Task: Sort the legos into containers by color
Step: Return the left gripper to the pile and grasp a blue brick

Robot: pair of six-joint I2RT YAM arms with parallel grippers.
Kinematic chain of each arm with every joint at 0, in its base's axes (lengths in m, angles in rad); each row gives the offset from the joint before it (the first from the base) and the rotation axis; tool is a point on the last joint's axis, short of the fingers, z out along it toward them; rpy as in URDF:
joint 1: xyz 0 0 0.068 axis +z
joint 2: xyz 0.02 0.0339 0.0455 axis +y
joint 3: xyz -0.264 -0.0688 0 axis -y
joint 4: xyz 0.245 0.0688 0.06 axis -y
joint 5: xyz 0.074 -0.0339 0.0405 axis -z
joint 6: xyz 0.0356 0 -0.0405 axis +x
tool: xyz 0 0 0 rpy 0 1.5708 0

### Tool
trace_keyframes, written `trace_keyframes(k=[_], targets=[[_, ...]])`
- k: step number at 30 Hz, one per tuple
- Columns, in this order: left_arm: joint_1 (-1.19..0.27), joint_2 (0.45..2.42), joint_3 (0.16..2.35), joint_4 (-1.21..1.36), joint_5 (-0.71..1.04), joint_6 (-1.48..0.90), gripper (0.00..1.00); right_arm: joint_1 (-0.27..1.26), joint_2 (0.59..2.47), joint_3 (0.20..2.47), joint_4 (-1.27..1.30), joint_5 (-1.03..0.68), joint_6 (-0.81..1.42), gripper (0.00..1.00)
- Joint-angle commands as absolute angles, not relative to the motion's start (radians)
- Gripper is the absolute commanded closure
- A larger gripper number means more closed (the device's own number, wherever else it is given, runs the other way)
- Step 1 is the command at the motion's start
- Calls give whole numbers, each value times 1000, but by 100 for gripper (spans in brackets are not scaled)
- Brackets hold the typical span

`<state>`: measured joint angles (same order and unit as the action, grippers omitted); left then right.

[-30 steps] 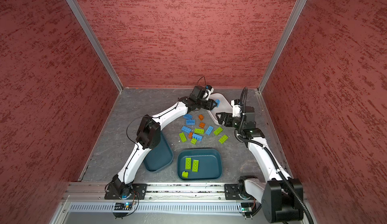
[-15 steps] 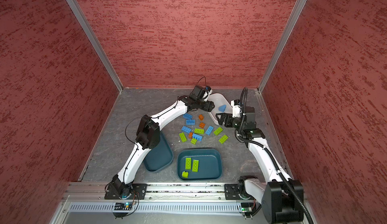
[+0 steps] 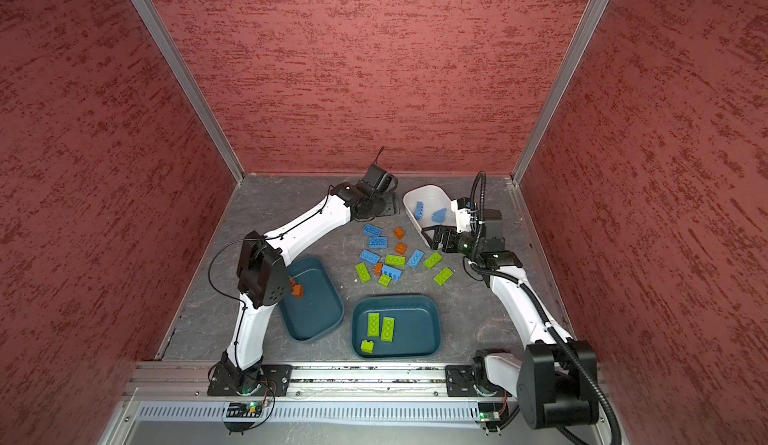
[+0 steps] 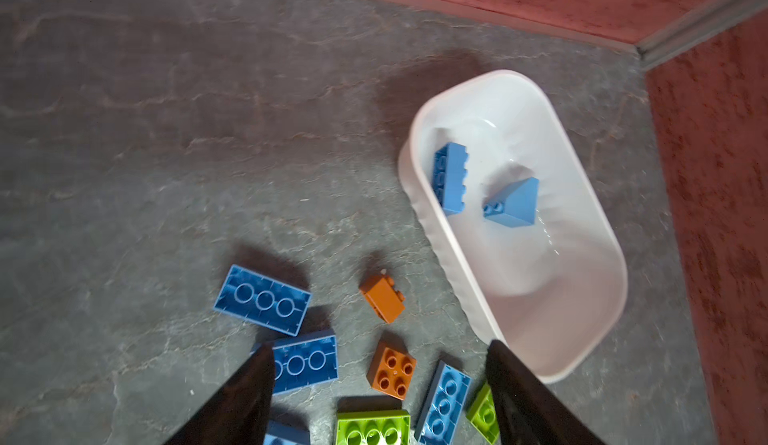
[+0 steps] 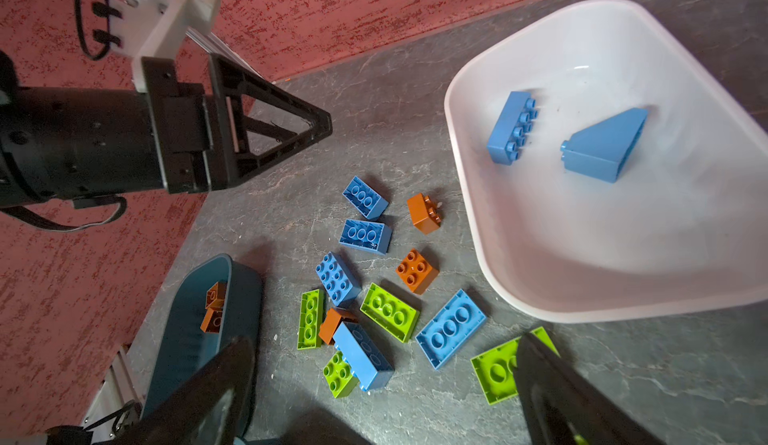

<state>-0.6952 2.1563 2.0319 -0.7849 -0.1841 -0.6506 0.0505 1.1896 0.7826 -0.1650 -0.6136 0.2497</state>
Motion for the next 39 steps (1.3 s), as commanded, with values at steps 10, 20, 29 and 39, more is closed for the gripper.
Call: trace_keyframes(k=[10, 20, 29, 39], targets=[[-687, 2309, 2095, -946, -373, -1136, 22, 49, 1200, 798, -133, -647, 221, 1], [-669, 2414, 2171, -1001, -351, -1231, 25, 48, 1221, 797, -122, -659, 221, 1], [-664, 2461, 2198, -1024, -344, -1252, 29, 49, 1236, 795, -116, -661, 219, 1], [-661, 2490, 2207, -1029, -353, -1239, 37, 48, 1244, 794, -114, -663, 219, 1]])
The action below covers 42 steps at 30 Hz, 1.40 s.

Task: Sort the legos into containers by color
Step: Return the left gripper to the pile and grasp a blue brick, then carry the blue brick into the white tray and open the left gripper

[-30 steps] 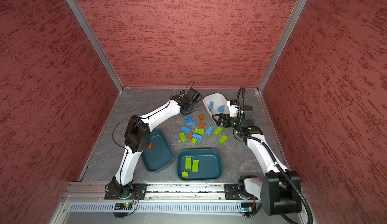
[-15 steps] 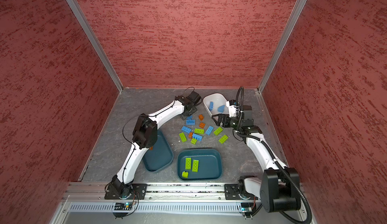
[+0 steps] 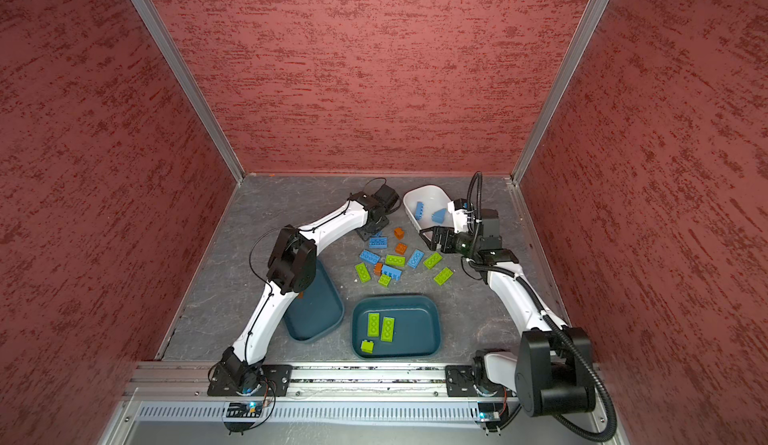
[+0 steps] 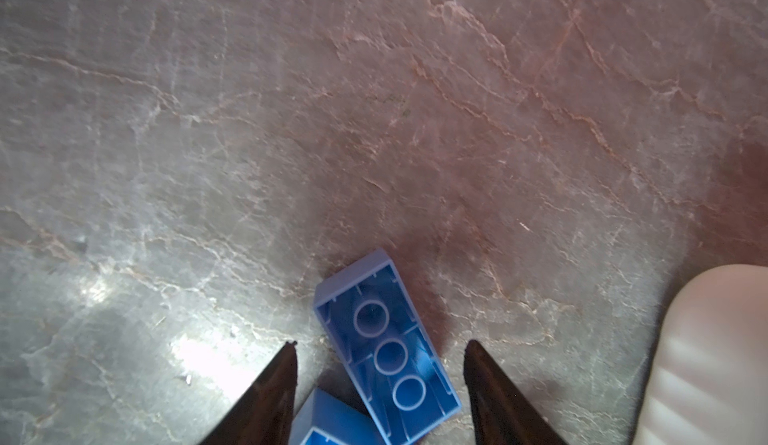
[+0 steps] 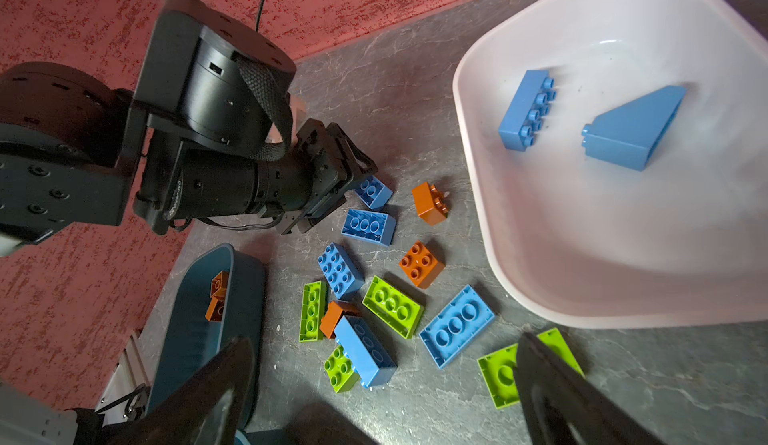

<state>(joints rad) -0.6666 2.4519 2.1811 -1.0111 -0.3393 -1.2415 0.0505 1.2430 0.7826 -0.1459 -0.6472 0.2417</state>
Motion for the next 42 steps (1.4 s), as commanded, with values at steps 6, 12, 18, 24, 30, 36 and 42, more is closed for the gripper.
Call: trace_keyframes(k=[6, 12, 18, 24, 30, 36, 42], targets=[[-661, 2525, 2255, -1046, -354, -1227, 41, 49, 1248, 798, -118, -666, 220, 1], [-661, 2564, 2315, -1117, -368, -1230, 44, 48, 1247, 795, -120, -664, 218, 1], [-660, 2564, 2320, -1152, -391, -1223, 50, 49, 1243, 790, -120, -666, 218, 1], [-655, 2571, 2312, -1164, -382, -1194, 53, 48, 1240, 789, -121, -667, 218, 1], [-650, 2567, 2305, -1179, -402, -1166, 52, 49, 1238, 786, -117, -670, 219, 1], [-647, 2537, 2237, -1081, -362, -1143, 52, 48, 1239, 792, -122, -672, 218, 1], [-644, 2508, 2216, -1051, -365, -1113, 64, 49, 1248, 804, -123, -677, 219, 1]])
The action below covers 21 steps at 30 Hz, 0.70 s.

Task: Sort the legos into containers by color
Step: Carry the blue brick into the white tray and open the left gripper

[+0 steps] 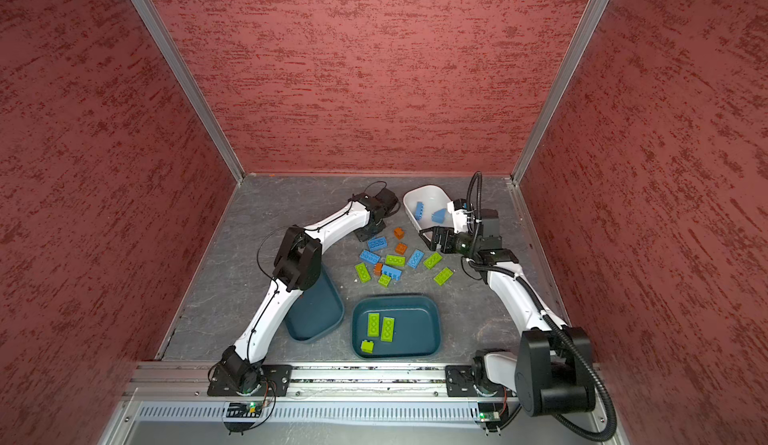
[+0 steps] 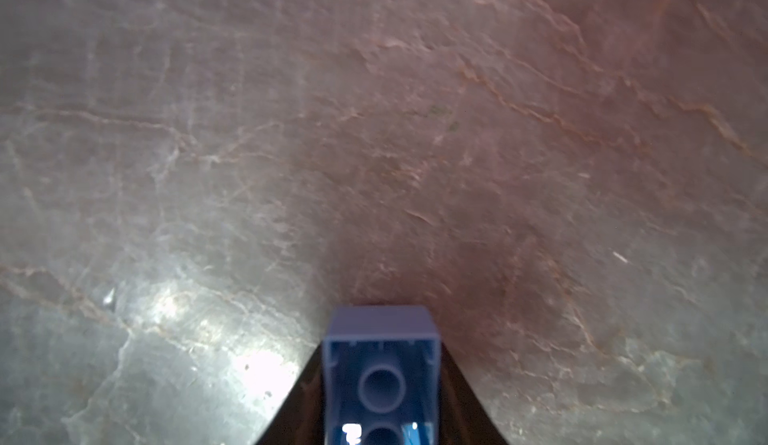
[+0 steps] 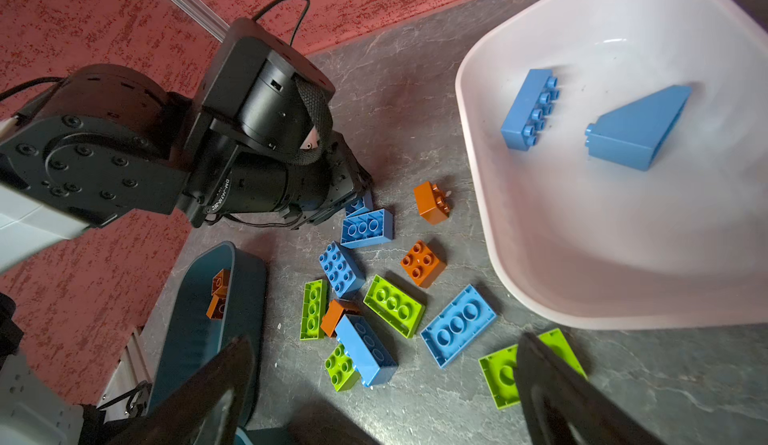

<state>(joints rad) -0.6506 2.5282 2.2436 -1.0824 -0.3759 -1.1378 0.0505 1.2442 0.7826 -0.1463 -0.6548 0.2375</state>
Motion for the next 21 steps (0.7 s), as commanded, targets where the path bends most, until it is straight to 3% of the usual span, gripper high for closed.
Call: trace_keyframes(k=[1, 13, 21], targets=[[-643, 2496, 2209, -1040, -371, -1099, 64, 48, 1251, 804, -120, -678, 219, 1], [-678, 2287, 2103, -810, -332, -629, 66, 49, 1246, 804, -107, -644, 231, 1], [-691, 2260, 2099, -655, -62, -410, 67, 48, 1233, 811, -86, -577, 257, 1]])
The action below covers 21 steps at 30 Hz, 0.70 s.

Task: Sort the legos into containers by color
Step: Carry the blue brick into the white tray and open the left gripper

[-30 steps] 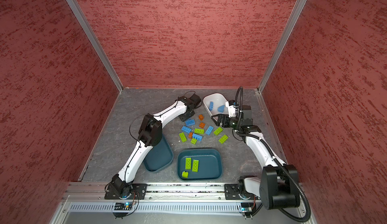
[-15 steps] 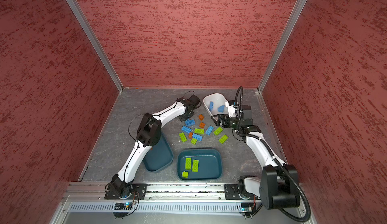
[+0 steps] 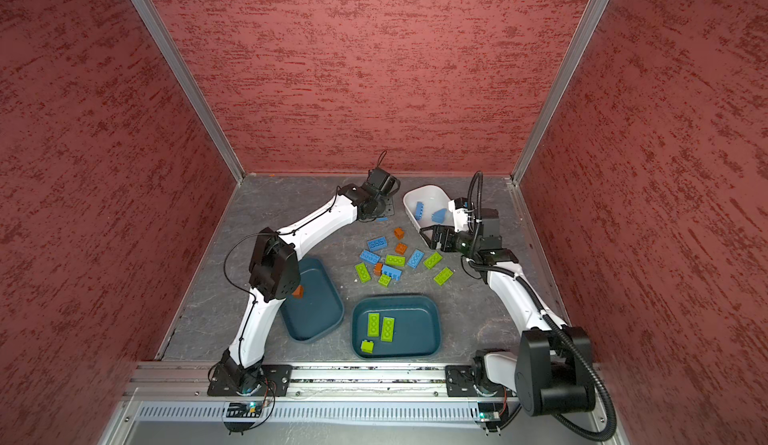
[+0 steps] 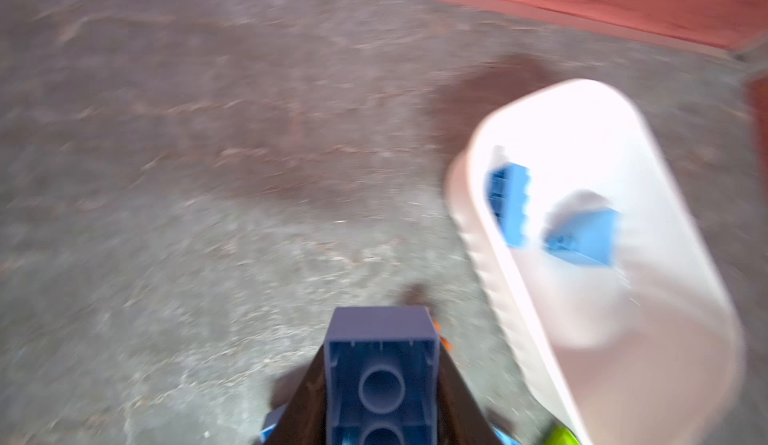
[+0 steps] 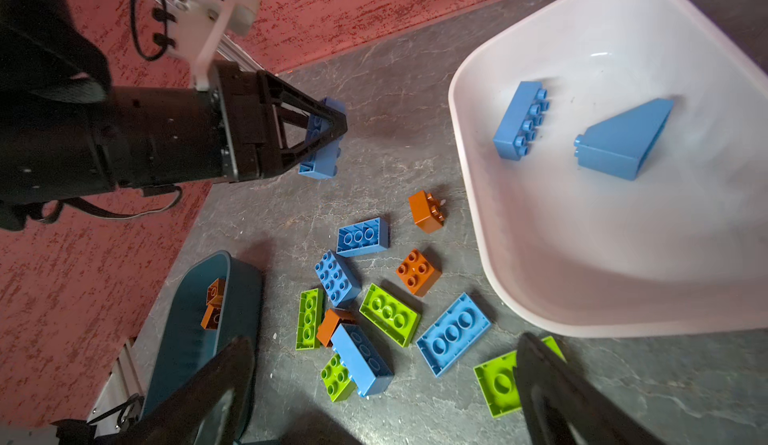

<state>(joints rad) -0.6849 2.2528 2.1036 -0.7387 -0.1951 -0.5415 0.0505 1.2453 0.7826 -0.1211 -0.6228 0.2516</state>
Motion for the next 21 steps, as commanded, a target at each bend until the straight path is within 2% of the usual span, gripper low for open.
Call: trace_keyframes(k=[1, 9, 16, 21], targets=[[-693, 2270, 2109, -642, -28, -392, 68, 48, 1229, 812, -88, -562, 259, 1], [-701, 2393, 2238, -544, 197, -291, 68, 48, 1194, 828, -119, -491, 255, 1], [-701, 2552, 2435, -522, 254, -236, 68, 48, 1159, 845, -172, -468, 232, 1], [-703, 2606, 2461, -428, 278, -231, 68, 48, 1138, 851, -213, -433, 205, 1]])
